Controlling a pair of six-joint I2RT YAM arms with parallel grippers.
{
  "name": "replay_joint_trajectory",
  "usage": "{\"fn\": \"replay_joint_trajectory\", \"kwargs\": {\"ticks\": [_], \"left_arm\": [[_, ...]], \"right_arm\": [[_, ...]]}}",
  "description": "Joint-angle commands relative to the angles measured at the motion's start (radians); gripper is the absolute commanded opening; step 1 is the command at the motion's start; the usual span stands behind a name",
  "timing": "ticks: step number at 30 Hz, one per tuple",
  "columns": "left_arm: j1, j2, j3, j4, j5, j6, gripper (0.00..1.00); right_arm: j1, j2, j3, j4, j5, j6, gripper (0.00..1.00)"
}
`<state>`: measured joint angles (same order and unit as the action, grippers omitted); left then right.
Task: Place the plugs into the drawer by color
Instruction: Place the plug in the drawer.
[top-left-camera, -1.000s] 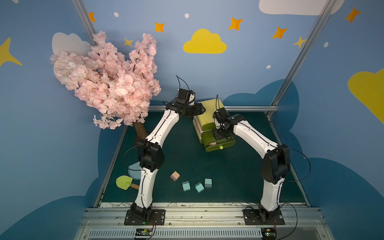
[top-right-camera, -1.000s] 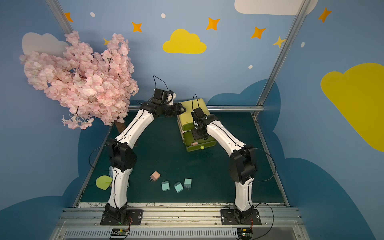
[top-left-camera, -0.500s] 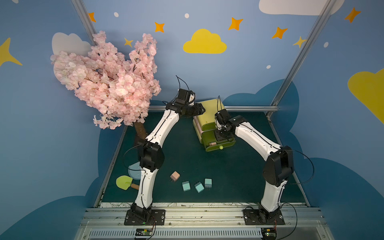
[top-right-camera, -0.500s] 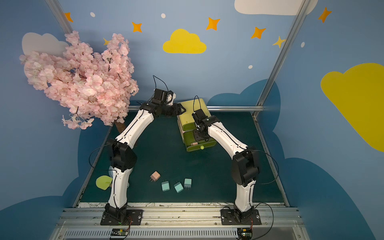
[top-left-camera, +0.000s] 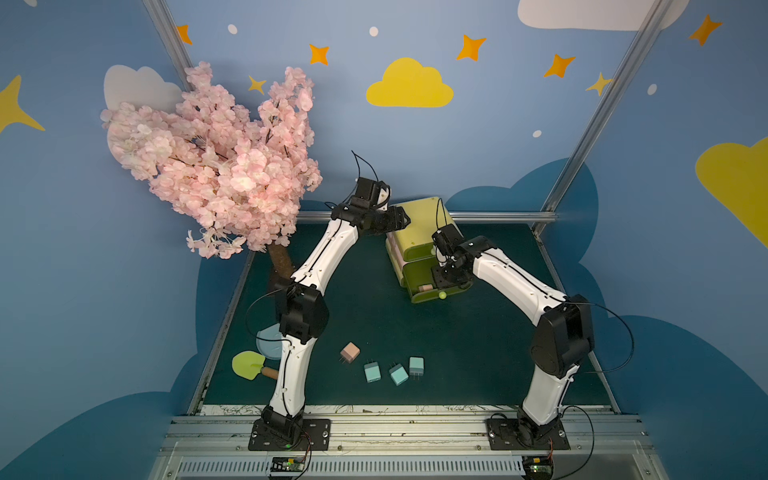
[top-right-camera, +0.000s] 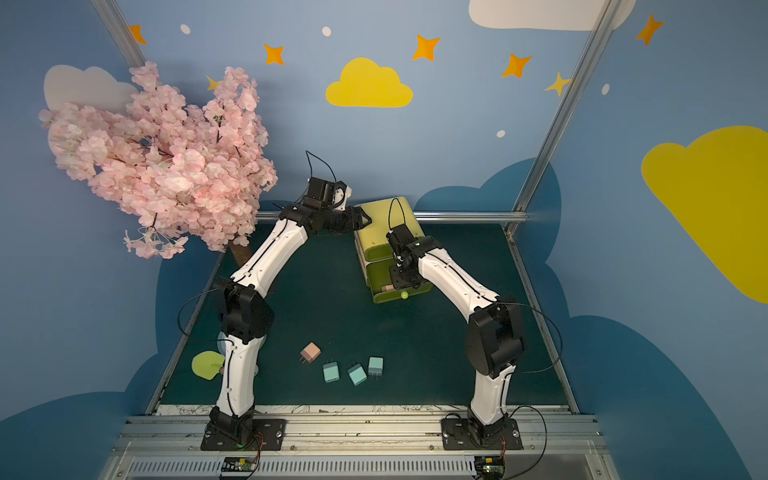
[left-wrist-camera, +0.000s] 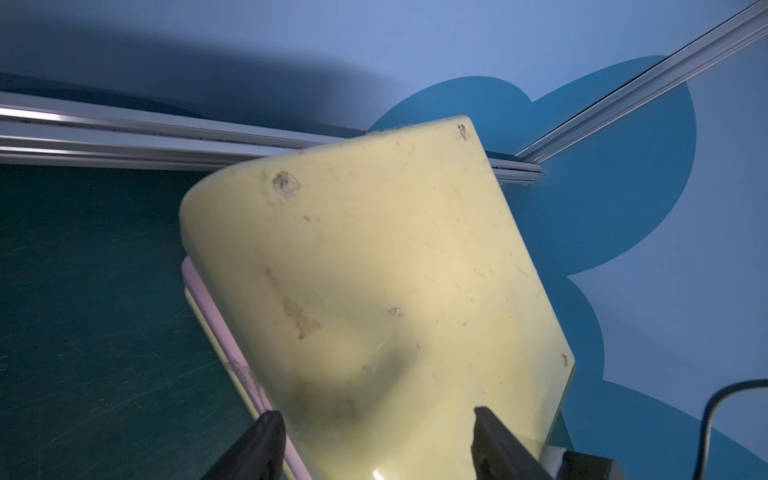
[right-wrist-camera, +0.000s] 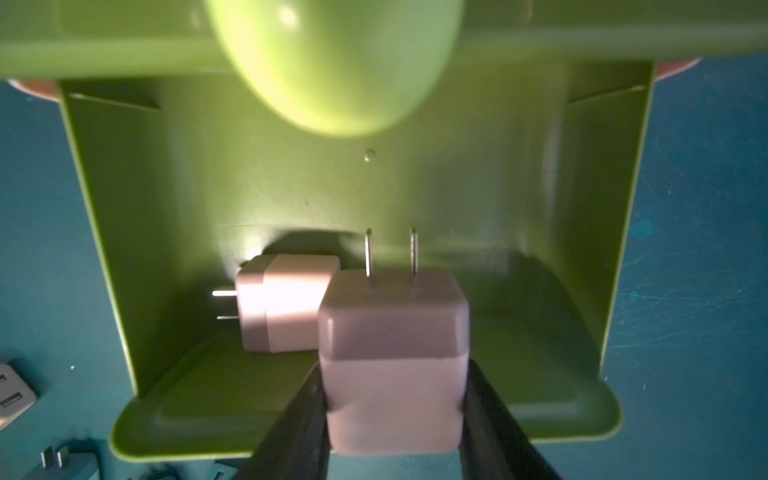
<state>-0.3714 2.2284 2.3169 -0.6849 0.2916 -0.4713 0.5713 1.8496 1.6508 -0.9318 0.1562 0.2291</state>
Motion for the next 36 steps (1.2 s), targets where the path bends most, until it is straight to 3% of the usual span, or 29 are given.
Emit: {"fn": "replay_joint_trajectory", "kwargs": {"ticks": [1,19,36], "left_arm": [[0.003,0.007,0.021,-0.016,0.008,0.015,0.73],[0.002,0.0,0.016,-0.022,0.0,0.019,0.73],[0.005,-0.003,0.022,-0.023,0.0,0.018,0.73]], "right_arm": [[0.004,-0.016,-0.001,-0.018,-0.002,0.014,0.14],[-0.021,0.08,0.061,0.007,0.02,-0.013,0.23],[-0.021,-0.039,-0.002,0.043,-0.031,-0.033,0.64]]}}
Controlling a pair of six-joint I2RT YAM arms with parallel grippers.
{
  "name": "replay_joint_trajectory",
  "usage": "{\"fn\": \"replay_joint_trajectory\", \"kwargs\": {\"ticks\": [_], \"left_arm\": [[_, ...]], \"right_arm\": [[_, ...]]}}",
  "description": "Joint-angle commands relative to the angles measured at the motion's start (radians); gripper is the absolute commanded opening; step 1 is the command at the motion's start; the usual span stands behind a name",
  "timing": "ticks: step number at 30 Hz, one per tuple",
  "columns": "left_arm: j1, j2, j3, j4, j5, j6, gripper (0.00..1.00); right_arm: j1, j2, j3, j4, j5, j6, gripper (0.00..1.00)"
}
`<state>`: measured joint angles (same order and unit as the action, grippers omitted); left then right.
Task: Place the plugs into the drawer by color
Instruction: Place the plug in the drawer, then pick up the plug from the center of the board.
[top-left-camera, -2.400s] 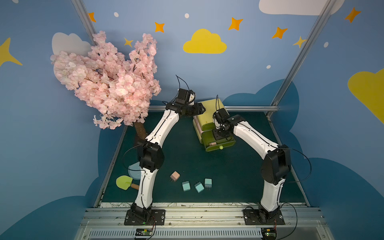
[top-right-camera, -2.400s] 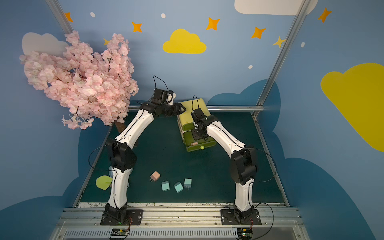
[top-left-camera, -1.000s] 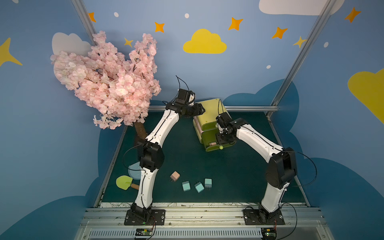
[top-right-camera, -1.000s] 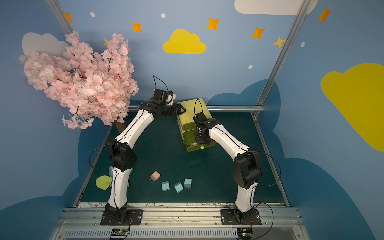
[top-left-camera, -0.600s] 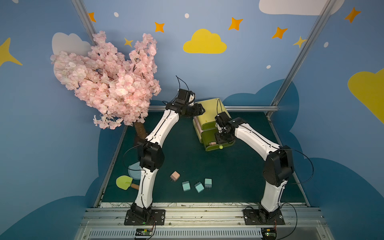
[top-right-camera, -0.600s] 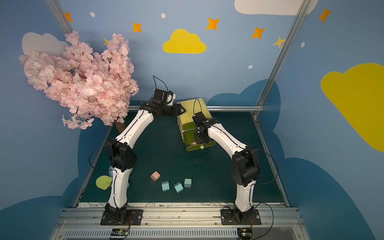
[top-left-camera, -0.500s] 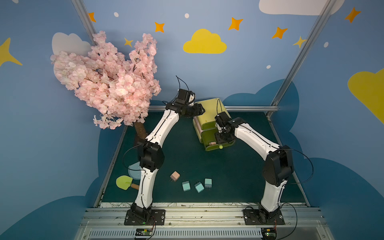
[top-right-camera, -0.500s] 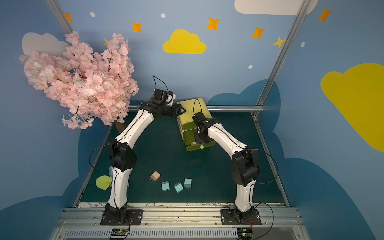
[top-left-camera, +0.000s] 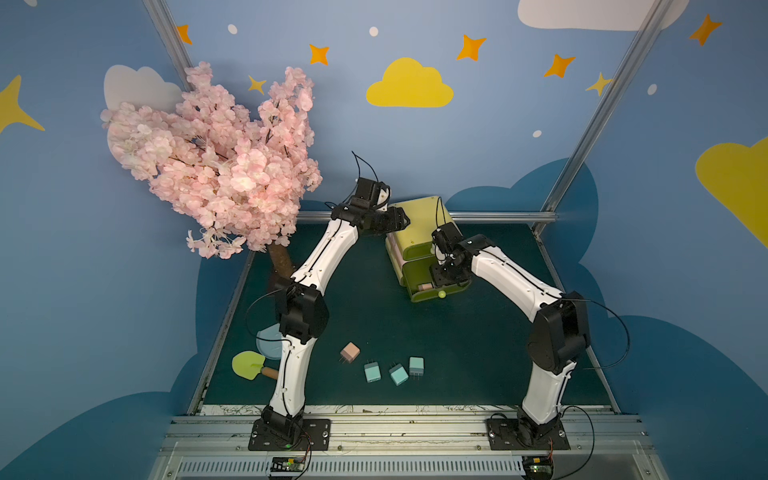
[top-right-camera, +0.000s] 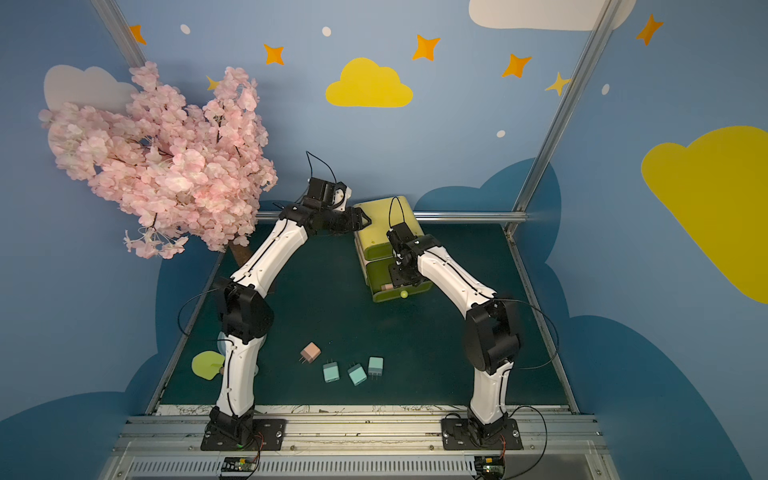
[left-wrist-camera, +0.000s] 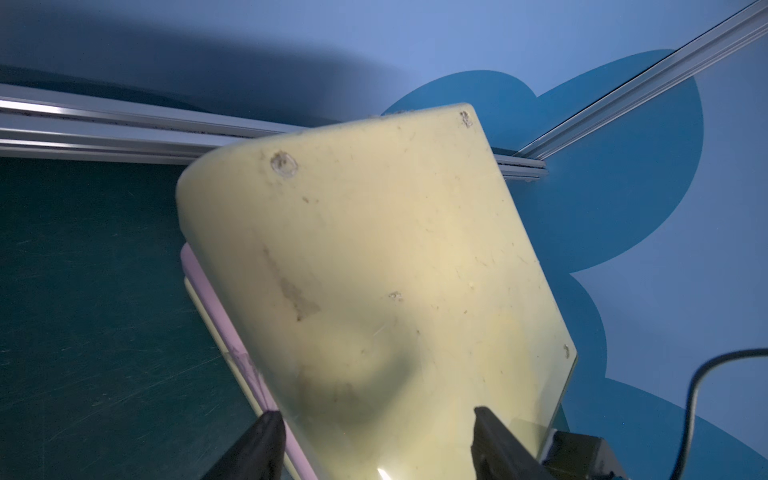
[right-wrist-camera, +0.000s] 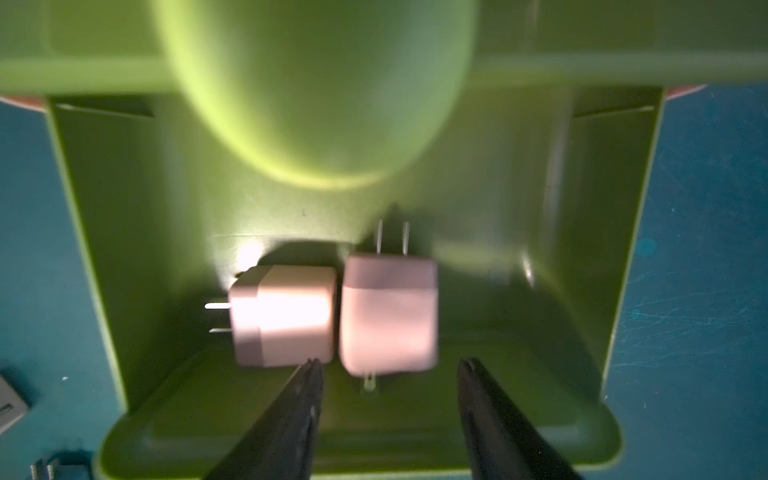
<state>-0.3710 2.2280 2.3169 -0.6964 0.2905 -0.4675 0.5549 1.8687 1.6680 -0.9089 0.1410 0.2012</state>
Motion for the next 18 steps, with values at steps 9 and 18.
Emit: {"fn": "replay_joint_trajectory", "kwargs": {"ticks": [9,18], "left_arm": [[0.006,-0.01,0.021,-0.014,-0.004,0.017,0.73],[0.006,-0.017,0.02,-0.017,-0.008,0.02,0.73]], "right_arm": [[0.108,-0.208,-0.162,0.202,-0.108,-0.063,0.7],[0.449,-0.149,-0.351,0.508,-0.196,-0.174,0.71]]}}
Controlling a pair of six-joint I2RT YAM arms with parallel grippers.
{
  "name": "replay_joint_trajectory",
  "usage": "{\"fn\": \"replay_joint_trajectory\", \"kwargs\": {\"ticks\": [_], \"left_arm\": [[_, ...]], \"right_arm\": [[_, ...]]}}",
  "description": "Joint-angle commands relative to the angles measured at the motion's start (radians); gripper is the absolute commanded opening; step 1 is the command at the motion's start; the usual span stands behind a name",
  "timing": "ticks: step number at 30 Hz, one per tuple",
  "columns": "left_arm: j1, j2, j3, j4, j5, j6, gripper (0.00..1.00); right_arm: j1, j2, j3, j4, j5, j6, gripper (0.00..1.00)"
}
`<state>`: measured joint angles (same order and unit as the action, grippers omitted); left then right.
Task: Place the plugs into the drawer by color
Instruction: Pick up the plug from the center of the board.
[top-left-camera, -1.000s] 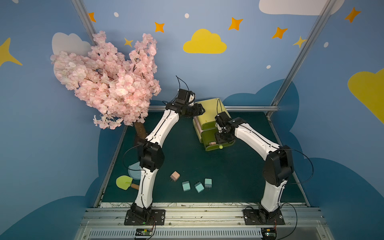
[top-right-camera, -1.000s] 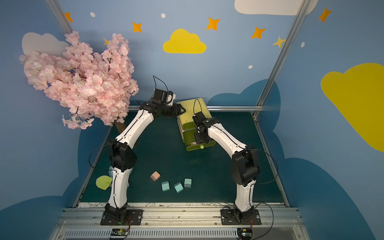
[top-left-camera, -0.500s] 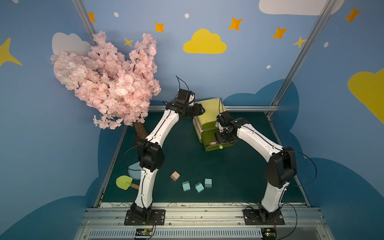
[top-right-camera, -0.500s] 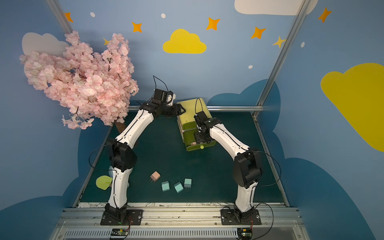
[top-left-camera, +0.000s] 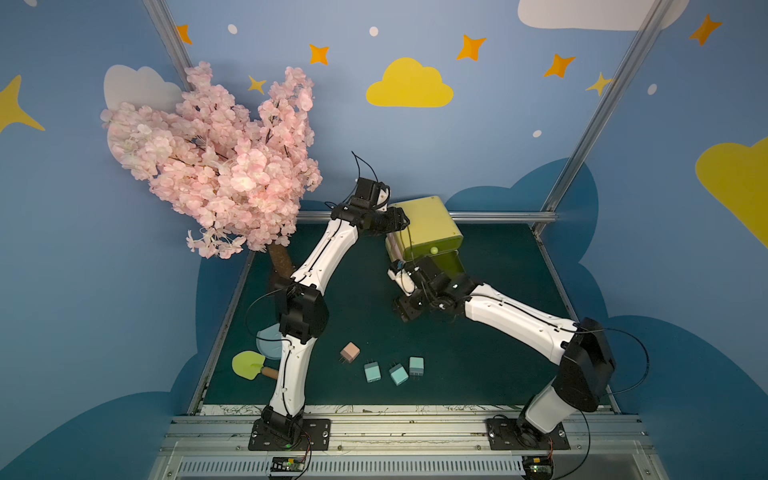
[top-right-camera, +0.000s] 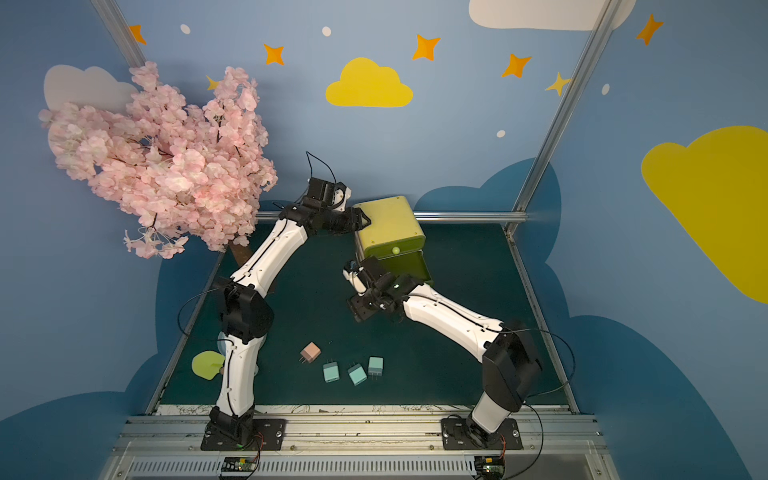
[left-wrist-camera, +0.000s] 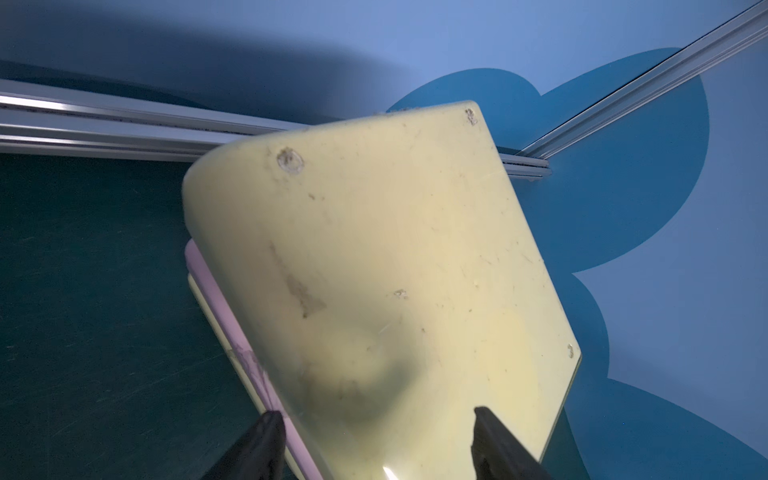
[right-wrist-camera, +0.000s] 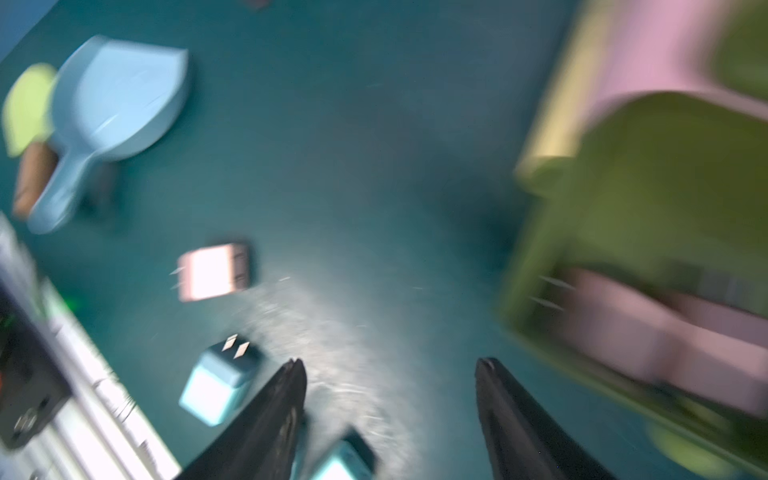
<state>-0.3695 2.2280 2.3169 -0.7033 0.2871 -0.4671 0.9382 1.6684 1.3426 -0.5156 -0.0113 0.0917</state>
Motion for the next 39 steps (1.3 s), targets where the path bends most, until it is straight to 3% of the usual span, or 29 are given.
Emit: {"fn": "replay_joint_trajectory", "kwargs": {"ticks": [1,6,11,39], "left_arm": [[0.005,-0.018,0.021,-0.011,-0.004,0.02,0.73],[0.005,-0.025,0.021,-0.012,-0.004,0.02,0.73],[0.006,-0.034,0.018,-0.012,-0.003,0.019,0.73],[-0.008,-0.104,-0.062,0.014,-0.01,0.019,0.73]], "right_arm": [[0.104,0.078,-0.021,0.118,-0.031,-0.08,0.73],[0.221,0.192,0.026,0.112,0.019,-0.147,0.76],[0.257,0.269,0.055,0.121,0.014,-0.175,0.76],[0.249,0.513,0.282,0.093,0.04,-0.245,0.73]]}}
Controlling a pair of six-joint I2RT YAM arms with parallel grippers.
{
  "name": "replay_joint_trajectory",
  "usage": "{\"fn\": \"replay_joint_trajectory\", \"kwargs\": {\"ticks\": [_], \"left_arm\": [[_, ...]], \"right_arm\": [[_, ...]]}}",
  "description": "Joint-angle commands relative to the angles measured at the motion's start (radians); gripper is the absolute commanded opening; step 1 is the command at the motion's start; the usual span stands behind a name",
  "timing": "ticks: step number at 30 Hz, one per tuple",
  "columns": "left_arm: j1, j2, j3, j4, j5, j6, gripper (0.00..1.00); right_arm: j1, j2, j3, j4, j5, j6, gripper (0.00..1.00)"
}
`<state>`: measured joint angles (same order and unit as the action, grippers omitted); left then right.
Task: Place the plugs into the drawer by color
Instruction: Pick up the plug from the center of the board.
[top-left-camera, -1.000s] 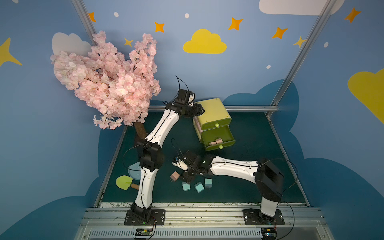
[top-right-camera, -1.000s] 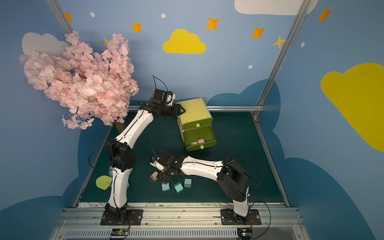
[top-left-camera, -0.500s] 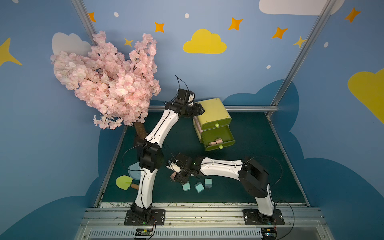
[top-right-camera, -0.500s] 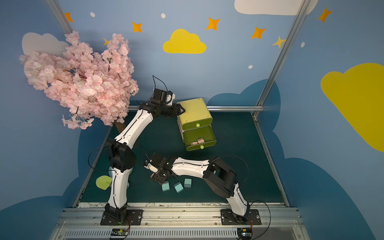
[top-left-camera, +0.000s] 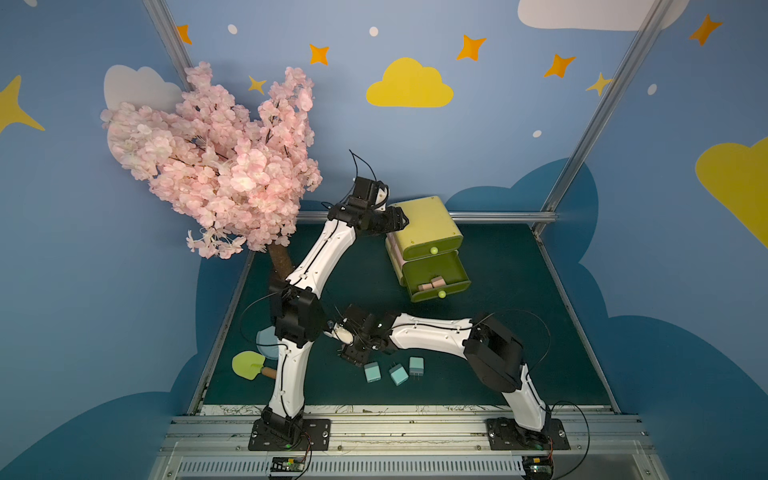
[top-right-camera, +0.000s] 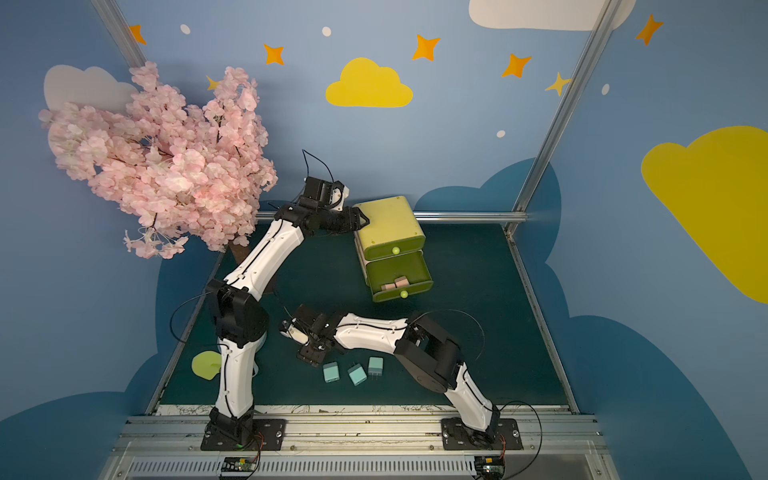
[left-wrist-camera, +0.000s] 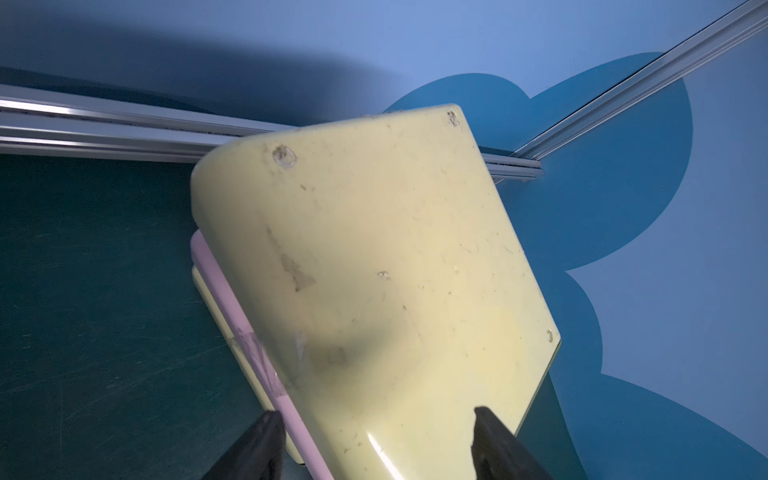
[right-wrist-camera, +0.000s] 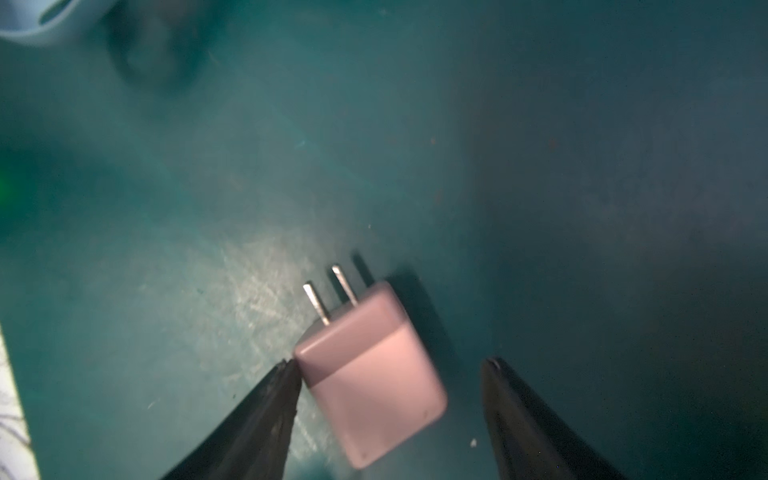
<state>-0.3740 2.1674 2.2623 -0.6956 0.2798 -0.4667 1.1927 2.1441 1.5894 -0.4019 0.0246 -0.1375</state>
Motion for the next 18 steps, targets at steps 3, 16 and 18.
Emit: {"fn": "replay_joint_trajectory", "kwargs": {"ticks": [3,16,18], "left_arm": [[-0.005,-0.046,-0.008,0.007,-0.004,0.02,0.73],[-0.005,-0.032,-0.005,0.015,-0.003,0.018,0.73],[-0.005,-0.032,-0.004,0.013,-0.007,0.019,0.74]], "right_arm": [[-0.008,0.056,0.055,-0.034,0.001,-0.015,0.71],[-0.005,-0.024,-0.015,-0.045,0.014,0.035,0.44],[-0.01,-0.082,-0.03,-0.054,0.029,0.061,0.42]]}}
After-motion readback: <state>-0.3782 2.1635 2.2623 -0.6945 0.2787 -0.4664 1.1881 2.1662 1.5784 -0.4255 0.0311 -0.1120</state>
